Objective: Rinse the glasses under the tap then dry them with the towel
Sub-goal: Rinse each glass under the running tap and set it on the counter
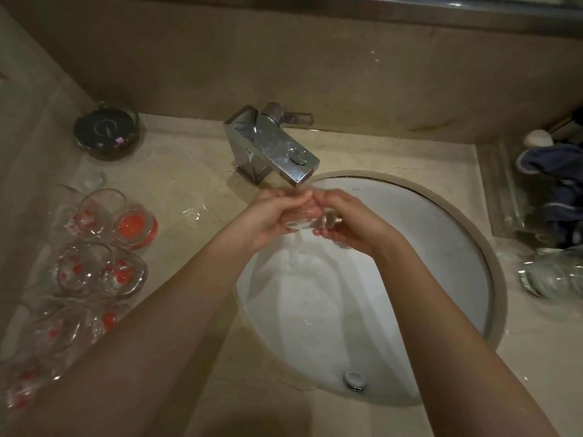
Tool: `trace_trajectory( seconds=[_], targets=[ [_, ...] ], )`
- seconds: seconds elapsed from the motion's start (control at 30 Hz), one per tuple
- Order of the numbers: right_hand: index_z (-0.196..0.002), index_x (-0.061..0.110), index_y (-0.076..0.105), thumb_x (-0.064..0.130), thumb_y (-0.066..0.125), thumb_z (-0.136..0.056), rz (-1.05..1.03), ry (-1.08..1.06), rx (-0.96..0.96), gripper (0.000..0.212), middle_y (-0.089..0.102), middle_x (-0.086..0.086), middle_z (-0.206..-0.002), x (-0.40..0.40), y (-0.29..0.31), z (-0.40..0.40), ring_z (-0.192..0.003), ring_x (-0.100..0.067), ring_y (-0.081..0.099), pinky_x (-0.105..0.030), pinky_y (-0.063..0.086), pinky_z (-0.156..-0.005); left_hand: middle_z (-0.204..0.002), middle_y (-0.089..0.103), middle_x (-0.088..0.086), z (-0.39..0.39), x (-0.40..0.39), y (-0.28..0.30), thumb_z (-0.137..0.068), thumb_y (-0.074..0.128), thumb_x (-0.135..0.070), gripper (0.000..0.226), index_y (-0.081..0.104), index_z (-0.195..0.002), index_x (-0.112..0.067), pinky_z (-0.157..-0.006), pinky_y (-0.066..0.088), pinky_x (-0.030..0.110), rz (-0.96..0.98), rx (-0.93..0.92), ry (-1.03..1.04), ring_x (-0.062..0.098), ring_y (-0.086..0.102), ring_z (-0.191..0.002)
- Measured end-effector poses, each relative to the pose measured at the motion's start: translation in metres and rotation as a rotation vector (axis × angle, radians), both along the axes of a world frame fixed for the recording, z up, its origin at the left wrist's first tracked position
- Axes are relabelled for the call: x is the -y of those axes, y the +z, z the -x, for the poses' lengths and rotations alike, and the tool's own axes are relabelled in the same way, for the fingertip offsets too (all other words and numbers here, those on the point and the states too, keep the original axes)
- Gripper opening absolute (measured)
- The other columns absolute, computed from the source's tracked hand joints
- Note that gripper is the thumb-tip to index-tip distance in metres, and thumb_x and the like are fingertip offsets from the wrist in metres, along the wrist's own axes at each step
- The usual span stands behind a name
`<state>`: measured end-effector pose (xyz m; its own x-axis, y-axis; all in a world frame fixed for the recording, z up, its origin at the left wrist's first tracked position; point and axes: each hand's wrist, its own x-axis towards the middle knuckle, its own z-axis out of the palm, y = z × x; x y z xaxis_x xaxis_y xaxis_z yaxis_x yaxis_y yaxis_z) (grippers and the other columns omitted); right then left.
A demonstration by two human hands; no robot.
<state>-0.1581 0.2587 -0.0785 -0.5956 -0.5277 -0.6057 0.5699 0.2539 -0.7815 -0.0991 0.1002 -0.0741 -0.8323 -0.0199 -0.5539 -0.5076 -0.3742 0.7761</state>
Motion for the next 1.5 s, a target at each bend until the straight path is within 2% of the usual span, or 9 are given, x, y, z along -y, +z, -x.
trace_trajectory(
  seconds=[0.2, 0.37, 0.5, 0.63, 0.8, 0.93, 1.07, 1.33, 1.5],
  targets=[
    [-0.112, 0.012, 0.066, 0.059, 0.047, -0.092, 0.022, -0.055, 0.139, 0.054, 0.070, -0.016, -0.099, 0.003, 0.002, -0.001, -0.079, -0.025, 0.073, -0.028, 0.059, -0.064, -0.091, 0.071, 0.005, 0.002, 0.004, 0.000, -0.081, 0.069, -0.012, 0.031, 0.064, -0.111, -0.007, -0.064, 0.049, 0.023, 0.043, 0.017, -0.039, 0.013, 0.069, -0.079],
    [-0.115, 0.018, 0.061, 0.013, 0.059, -0.094, 0.075, -0.095, 0.057, 0.022, 0.062, -0.013, -0.112, -0.001, -0.003, -0.002, -0.085, -0.022, 0.070, -0.027, 0.057, -0.071, -0.079, 0.073, 0.003, 0.004, 0.007, -0.003, -0.090, 0.062, -0.006, 0.005, 0.066, -0.092, -0.008, -0.063, 0.056, 0.025, -0.003, -0.011, 0.002, 0.012, 0.071, -0.071],
    [-0.113, 0.014, 0.068, 0.047, 0.053, -0.095, 0.025, -0.025, 0.057, 0.040, 0.068, -0.013, -0.105, 0.002, -0.003, -0.005, -0.084, -0.017, 0.071, -0.025, 0.057, -0.070, -0.087, 0.073, 0.006, 0.003, 0.005, -0.004, -0.086, 0.067, -0.009, 0.018, 0.067, -0.104, -0.011, -0.079, 0.051, 0.031, 0.032, 0.005, -0.033, 0.015, 0.070, -0.080],
    [-0.116, 0.015, 0.056, 0.002, 0.069, -0.086, 0.114, -0.099, 0.009, 0.035, 0.060, -0.012, -0.110, 0.000, -0.008, -0.001, -0.088, -0.021, 0.070, -0.030, 0.058, -0.075, -0.077, 0.073, -0.001, 0.004, 0.005, -0.004, -0.088, 0.066, -0.012, 0.006, 0.068, -0.093, -0.014, -0.074, 0.047, 0.030, 0.026, 0.017, -0.001, 0.012, 0.067, -0.075],
    [-0.102, 0.013, 0.069, 0.047, 0.049, -0.097, 0.028, -0.069, 0.088, 0.040, 0.070, -0.012, -0.091, 0.004, 0.002, -0.001, -0.073, -0.019, 0.070, -0.019, 0.055, -0.058, -0.097, 0.072, 0.004, 0.002, 0.005, 0.000, -0.089, 0.065, -0.015, 0.022, 0.066, -0.110, -0.012, -0.074, 0.049, 0.027, 0.034, 0.000, -0.051, 0.010, 0.068, -0.084],
    [-0.113, 0.016, 0.059, 0.005, 0.065, -0.086, 0.070, -0.083, 0.019, 0.030, 0.063, -0.012, -0.104, 0.001, -0.006, 0.000, -0.085, -0.023, 0.068, -0.029, 0.058, -0.074, -0.074, 0.072, -0.001, 0.003, 0.007, 0.001, -0.091, 0.061, -0.008, 0.006, 0.067, -0.092, -0.010, -0.057, 0.051, 0.020, -0.018, -0.002, 0.007, 0.006, 0.067, -0.062],
    [-0.115, 0.012, 0.066, 0.045, 0.055, -0.095, 0.032, -0.003, 0.096, 0.040, 0.069, -0.012, -0.100, 0.003, -0.002, 0.000, -0.089, -0.024, 0.069, -0.029, 0.058, -0.074, -0.079, 0.072, 0.004, 0.001, 0.008, -0.001, -0.090, 0.062, -0.009, 0.012, 0.070, -0.100, -0.006, -0.059, 0.050, 0.021, -0.018, -0.016, -0.021, 0.013, 0.067, -0.070],
    [-0.110, 0.010, 0.067, 0.042, 0.060, -0.090, 0.099, -0.097, 0.085, 0.038, 0.066, -0.013, -0.103, 0.002, -0.005, -0.004, -0.080, -0.022, 0.068, -0.026, 0.057, -0.069, -0.081, 0.074, 0.004, 0.003, 0.011, 0.003, -0.087, 0.065, -0.011, 0.009, 0.068, -0.095, -0.012, -0.064, 0.053, 0.025, -0.011, -0.012, -0.021, 0.012, 0.071, -0.077],
    [-0.126, 0.014, 0.054, 0.002, 0.067, -0.085, 0.105, -0.112, -0.043, 0.044, 0.059, -0.007, -0.111, 0.000, -0.011, -0.004, -0.090, -0.021, 0.064, -0.031, 0.055, -0.078, -0.079, 0.073, -0.002, 0.001, 0.009, 0.003, -0.090, 0.064, -0.013, 0.006, 0.067, -0.095, -0.014, -0.073, 0.050, 0.029, 0.006, 0.020, -0.015, 0.010, 0.070, -0.075]
  ],
)
